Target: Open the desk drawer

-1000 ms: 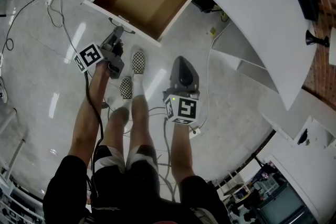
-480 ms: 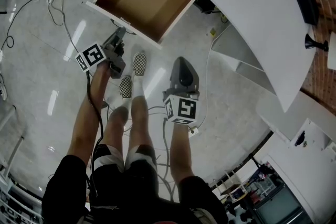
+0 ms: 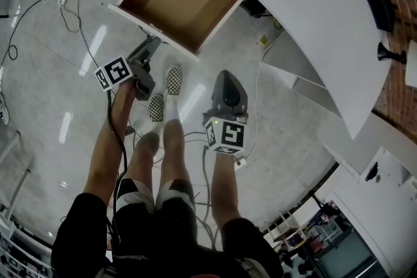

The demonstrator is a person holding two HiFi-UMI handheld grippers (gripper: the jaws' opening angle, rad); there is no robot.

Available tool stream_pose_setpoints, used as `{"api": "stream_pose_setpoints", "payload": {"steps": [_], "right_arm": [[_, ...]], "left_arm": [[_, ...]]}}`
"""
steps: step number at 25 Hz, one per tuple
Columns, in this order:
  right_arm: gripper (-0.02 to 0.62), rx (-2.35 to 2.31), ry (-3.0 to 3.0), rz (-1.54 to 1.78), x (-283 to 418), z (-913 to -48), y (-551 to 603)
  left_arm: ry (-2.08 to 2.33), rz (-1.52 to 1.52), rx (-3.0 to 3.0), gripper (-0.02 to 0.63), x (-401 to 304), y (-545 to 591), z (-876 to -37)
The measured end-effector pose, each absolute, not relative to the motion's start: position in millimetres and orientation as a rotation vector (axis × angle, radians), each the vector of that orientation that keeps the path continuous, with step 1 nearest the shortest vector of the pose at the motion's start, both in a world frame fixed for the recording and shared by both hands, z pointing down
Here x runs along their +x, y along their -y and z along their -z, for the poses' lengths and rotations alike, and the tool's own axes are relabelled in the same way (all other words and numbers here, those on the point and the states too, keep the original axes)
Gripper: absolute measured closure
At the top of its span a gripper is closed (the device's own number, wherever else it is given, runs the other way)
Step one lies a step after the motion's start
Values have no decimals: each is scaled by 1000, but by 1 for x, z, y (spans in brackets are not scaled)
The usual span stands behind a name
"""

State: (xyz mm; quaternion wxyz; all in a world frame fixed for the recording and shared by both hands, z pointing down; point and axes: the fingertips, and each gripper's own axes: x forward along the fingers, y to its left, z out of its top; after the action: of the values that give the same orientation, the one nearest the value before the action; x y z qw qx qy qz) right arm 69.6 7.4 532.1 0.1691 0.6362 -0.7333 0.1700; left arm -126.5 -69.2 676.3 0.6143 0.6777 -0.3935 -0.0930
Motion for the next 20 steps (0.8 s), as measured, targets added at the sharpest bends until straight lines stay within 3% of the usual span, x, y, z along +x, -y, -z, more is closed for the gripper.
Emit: {"api": "stream_pose_setpoints", "payload": {"steps": [15,20], "right_arm": [[591,1805,2118,-411,60,-478,1],[591,1798,2145,-403,56,-439,8]], "left_arm": [[1088,-22,1739,284,-164,56,-607],[1217,-164,1919,344,-184,58,-541]]}}
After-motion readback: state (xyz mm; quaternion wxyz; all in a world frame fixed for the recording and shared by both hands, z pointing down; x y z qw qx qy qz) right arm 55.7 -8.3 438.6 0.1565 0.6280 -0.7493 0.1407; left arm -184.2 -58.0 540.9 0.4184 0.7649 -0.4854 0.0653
